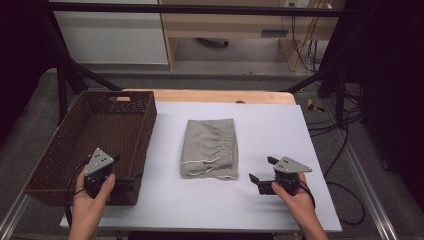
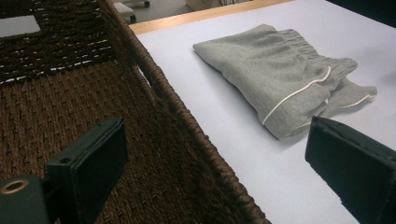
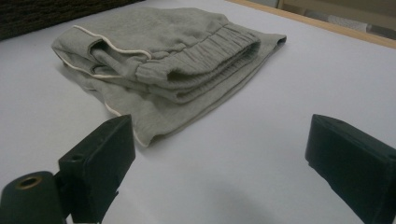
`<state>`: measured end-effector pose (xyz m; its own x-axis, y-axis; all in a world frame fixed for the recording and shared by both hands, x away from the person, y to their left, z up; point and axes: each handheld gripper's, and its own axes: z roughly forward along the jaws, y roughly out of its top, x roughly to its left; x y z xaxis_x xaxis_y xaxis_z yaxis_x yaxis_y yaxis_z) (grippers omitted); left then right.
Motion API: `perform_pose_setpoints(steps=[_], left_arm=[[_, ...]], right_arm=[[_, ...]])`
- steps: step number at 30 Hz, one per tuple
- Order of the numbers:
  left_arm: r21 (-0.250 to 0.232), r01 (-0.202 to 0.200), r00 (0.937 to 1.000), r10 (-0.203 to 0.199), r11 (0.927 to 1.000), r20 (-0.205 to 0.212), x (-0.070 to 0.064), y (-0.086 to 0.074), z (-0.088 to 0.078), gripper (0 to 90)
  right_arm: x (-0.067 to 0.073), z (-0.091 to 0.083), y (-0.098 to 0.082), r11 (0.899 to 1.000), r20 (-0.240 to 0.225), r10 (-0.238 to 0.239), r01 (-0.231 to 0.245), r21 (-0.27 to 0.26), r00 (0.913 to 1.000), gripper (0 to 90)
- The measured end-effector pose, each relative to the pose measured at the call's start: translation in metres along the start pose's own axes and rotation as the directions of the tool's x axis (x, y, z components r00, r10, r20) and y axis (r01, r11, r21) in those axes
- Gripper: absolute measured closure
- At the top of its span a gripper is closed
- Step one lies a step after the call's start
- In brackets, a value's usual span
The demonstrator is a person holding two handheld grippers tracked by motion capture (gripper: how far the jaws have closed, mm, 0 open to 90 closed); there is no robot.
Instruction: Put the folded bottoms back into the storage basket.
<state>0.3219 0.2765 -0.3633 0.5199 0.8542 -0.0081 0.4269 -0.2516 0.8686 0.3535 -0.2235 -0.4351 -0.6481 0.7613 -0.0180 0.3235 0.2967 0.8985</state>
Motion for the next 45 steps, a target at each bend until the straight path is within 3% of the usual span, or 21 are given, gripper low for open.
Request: perform_pose_setpoints(steps=[13, 16, 19, 24, 26, 32, 35, 38, 42, 45], left_arm=[[-0.020, -0.003, 1.0000, 0.003, 0.9998, -0.007, -0.003, 0.002, -0.002, 5.9], [-0.040, -0.050, 0.9976, 0.048, 0.9979, -0.050, -0.012, 0.007, -0.006, 6.0], [-0.068, -0.040, 0.9992, 0.039, 0.9969, -0.005, -0.019, 0.012, -0.009, 5.8], [-0.101, -0.064, 0.9974, 0.067, 0.9928, 0.027, -0.037, 0.020, -0.012, 5.8], [-0.101, -0.079, 0.9945, 0.085, 0.9917, 0.060, -0.047, 0.023, -0.009, 5.9], [-0.094, -0.090, 0.9894, 0.100, 0.9915, 0.105, -0.062, 0.027, -0.004, 5.9], [-0.083, -0.103, 0.9858, 0.113, 0.9912, 0.124, -0.071, 0.032, 0.004, 5.6], [-0.073, -0.085, 0.9839, 0.095, 0.9937, 0.151, -0.080, 0.038, 0.017, 5.6], [-0.057, -0.053, 0.9792, 0.063, 0.9969, 0.193, -0.088, 0.043, 0.046, 5.6], [-0.039, -0.051, 0.9768, 0.058, 0.9979, 0.206, -0.091, 0.044, 0.067, 6.1]], right_arm=[[0.000, 0.000, 0.000, 1.000, 0.004, -0.004, 0.004, 0.016, 1.0000, 8.6], [0.000, 0.000, 0.000, 1.000, 0.002, 0.006, -0.006, 0.012, 1.0000, 8.2], [0.001, 0.001, 0.001, 1.000, 0.001, 0.006, -0.006, 0.009, 1.0000, 8.0], [0.002, 0.002, 0.001, 1.000, -0.002, 0.003, -0.003, 0.014, 1.0000, 7.6], [0.002, 0.002, 0.001, 1.000, -0.003, 0.004, -0.004, 0.018, 1.0000, 7.5], [0.000, 0.002, 0.001, 1.000, 0.009, 0.019, -0.019, 0.013, 0.9998, 7.5], [-0.001, 0.001, 0.000, 0.999, 0.017, 0.031, -0.032, 0.010, 0.9994, 7.4], [-0.002, 0.001, -0.001, 0.999, 0.020, 0.037, -0.037, 0.013, 0.9991, 7.4], [-0.002, -0.001, -0.002, 0.999, 0.021, 0.045, -0.046, 0.015, 0.9987, 7.4], [-0.002, -0.001, -0.002, 0.999, 0.022, 0.047, -0.048, 0.016, 0.9986, 7.4]])
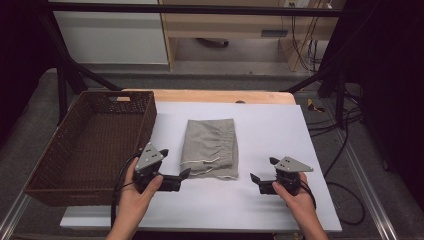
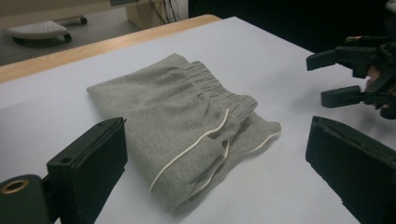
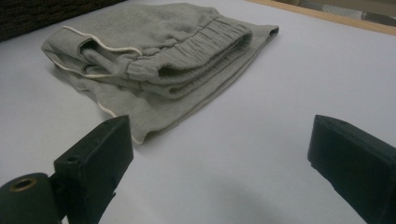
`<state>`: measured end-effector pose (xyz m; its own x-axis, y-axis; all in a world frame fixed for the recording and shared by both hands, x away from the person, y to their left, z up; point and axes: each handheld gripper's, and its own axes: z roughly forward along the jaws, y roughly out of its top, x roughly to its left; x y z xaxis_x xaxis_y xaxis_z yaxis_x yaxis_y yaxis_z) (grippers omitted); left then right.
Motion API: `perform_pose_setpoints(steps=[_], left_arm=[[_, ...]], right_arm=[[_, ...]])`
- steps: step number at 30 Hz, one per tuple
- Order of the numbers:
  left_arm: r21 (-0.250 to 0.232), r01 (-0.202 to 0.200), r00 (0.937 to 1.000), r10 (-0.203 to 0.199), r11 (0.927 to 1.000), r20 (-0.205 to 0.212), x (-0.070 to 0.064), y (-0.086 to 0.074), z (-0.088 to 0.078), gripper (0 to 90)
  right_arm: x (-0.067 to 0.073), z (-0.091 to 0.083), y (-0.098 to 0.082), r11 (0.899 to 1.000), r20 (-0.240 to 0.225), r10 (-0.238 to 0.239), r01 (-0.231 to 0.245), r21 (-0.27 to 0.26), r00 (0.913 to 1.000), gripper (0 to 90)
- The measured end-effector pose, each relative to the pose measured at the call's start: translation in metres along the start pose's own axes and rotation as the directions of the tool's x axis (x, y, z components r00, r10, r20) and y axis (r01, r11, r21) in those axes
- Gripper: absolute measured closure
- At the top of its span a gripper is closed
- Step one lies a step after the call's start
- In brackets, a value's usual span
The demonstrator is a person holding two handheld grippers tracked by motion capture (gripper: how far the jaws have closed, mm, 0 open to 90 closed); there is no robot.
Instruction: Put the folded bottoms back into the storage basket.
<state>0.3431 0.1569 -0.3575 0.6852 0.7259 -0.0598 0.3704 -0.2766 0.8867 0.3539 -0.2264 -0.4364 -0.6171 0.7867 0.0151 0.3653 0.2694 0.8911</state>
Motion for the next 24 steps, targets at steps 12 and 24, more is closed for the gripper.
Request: perform_pose_setpoints(steps=[12, 24], left_arm=[[0.093, -0.015, 0.9986, 0.020, 0.9956, -0.049, 0.014, -0.034, 0.038, 6.6], [0.149, 0.021, 0.9986, -0.014, 0.9886, -0.050, 0.019, -0.052, 0.045, 7.6]], right_arm=[[0.001, 0.003, 0.000, 1.000, -0.006, -0.005, 0.005, 0.015, 1.0000, 7.4], [0.006, 0.004, 0.001, 0.999, -0.018, -0.021, 0.021, 0.024, 0.9996, 7.4]])
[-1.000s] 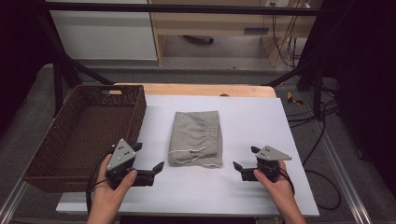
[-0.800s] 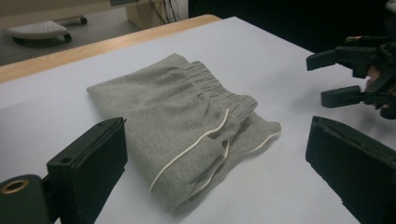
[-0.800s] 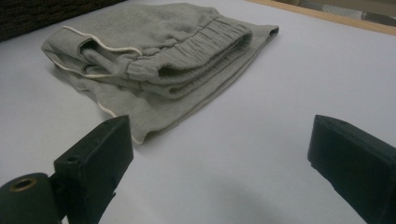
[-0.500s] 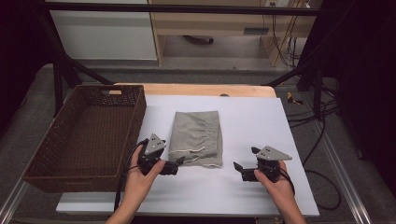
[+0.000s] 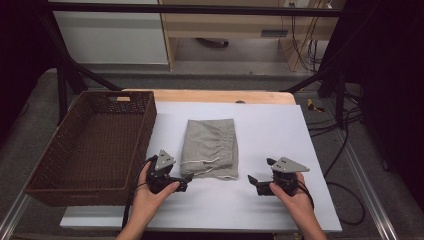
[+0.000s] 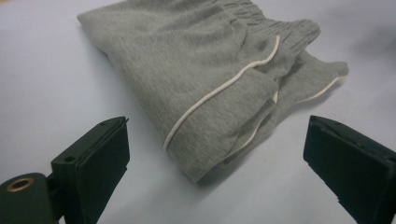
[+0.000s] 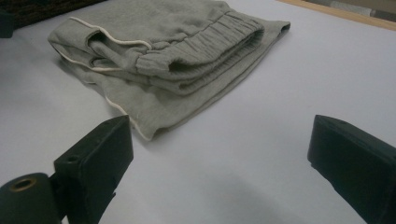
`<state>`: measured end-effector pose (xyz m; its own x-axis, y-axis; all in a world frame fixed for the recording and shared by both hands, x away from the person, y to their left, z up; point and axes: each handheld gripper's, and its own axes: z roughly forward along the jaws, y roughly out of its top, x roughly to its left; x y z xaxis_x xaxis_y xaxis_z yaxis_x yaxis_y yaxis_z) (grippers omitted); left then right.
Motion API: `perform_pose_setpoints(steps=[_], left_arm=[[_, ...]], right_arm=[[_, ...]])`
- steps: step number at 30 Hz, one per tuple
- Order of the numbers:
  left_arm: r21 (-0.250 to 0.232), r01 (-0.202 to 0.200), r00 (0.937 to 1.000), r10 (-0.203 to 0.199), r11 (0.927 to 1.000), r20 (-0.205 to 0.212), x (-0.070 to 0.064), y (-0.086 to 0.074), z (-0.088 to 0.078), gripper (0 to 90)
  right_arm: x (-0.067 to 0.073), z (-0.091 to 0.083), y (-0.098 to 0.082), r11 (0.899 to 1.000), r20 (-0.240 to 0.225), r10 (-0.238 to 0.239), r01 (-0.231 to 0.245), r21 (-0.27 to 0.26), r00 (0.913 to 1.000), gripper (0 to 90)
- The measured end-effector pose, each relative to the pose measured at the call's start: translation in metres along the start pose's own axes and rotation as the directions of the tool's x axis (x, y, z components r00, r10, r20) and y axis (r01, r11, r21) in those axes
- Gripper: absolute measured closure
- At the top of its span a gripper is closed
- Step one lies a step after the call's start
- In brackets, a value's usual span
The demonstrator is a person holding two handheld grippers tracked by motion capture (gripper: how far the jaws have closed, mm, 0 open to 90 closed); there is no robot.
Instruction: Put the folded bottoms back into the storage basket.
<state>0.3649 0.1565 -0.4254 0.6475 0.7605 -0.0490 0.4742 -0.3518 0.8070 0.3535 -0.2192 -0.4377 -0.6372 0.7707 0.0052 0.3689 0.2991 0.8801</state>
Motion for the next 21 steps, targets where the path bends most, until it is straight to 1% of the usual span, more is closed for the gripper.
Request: perform_pose_setpoints(steps=[1, 4, 13, 17, 19, 21], left_arm=[[0.009, 0.001, 1.0000, -0.001, 1.0000, -0.002, 0.000, -0.001, 0.001, 8.5], [0.027, -0.016, 0.9997, 0.017, 0.9995, -0.016, 0.000, -0.003, 0.005, 8.8], [0.063, -0.020, 0.9992, 0.022, 0.9978, -0.034, 0.002, -0.006, 0.011, 13.4], [0.068, -0.023, 0.9994, 0.024, 0.9975, -0.025, 0.002, -0.006, 0.015, 19.1], [0.078, -0.027, 0.9993, 0.028, 0.9966, -0.022, 0.000, -0.007, 0.017, 25.0], [0.088, -0.031, 0.9990, 0.034, 0.9957, -0.029, -0.001, -0.007, 0.018, 27.9]], right_arm=[[0.000, 0.001, 0.000, 1.000, -0.004, -0.004, 0.004, 0.003, 1.0000, 7.4], [0.000, 0.001, 0.000, 1.000, -0.004, -0.005, 0.005, 0.005, 1.0000, 7.4], [0.001, 0.002, 0.000, 1.000, -0.005, -0.010, 0.010, 0.013, 0.9999, 7.4], [0.002, 0.003, 0.000, 1.000, -0.008, -0.011, 0.011, 0.016, 0.9999, 7.4], [0.002, 0.003, 0.000, 1.000, -0.009, -0.011, 0.011, 0.017, 0.9999, 7.4], [0.002, 0.003, 0.000, 1.000, -0.010, -0.010, 0.011, 0.018, 0.9999, 7.4]])
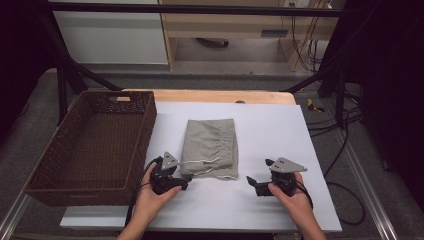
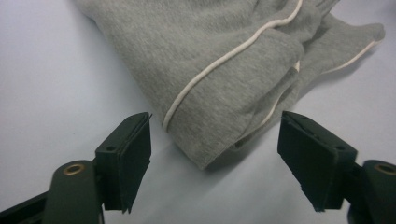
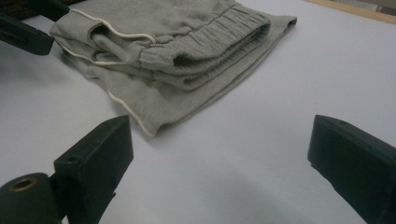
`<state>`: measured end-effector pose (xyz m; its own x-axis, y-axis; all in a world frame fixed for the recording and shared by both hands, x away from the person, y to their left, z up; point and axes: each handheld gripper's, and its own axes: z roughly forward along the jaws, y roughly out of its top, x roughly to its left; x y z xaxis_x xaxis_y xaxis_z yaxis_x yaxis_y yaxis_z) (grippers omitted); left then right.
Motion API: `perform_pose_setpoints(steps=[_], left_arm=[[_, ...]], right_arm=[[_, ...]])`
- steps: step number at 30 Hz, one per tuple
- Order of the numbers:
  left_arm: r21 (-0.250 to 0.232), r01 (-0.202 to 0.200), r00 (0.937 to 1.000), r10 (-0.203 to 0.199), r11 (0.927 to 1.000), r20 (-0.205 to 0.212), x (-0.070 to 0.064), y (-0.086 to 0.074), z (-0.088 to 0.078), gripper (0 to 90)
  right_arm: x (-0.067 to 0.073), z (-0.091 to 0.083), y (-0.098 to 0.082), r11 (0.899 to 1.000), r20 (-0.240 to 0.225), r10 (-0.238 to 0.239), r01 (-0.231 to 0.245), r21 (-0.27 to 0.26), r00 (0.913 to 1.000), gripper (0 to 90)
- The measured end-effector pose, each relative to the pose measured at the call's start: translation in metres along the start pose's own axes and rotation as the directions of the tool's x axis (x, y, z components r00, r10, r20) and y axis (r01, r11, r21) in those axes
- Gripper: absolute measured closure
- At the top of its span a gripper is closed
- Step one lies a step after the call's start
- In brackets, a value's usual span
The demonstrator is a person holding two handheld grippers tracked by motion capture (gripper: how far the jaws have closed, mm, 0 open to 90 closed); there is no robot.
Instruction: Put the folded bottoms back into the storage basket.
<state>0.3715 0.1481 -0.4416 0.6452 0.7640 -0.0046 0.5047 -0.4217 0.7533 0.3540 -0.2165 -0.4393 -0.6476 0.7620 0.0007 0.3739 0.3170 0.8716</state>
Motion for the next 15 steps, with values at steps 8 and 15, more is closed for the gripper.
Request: perform_pose_setpoints(steps=[8, 15], left_arm=[[0.009, 0.015, 0.9998, -0.015, 0.9998, -0.010, -0.0002, -0.0013, 0.0051, 39.4], [0.029, 0.026, 0.9996, -0.025, 0.9993, -0.013, 0.0006, -0.0027, 0.0104, 40.2]], right_arm=[[0.0011, 0.0003, 0.0002, 1.000, -0.006, -0.001, 0.001, 0.002, 1.0000, 7.4], [0.0019, 0.0013, 0.0001, 1.000, -0.011, -0.008, 0.008, 0.007, 0.9999, 7.3]])
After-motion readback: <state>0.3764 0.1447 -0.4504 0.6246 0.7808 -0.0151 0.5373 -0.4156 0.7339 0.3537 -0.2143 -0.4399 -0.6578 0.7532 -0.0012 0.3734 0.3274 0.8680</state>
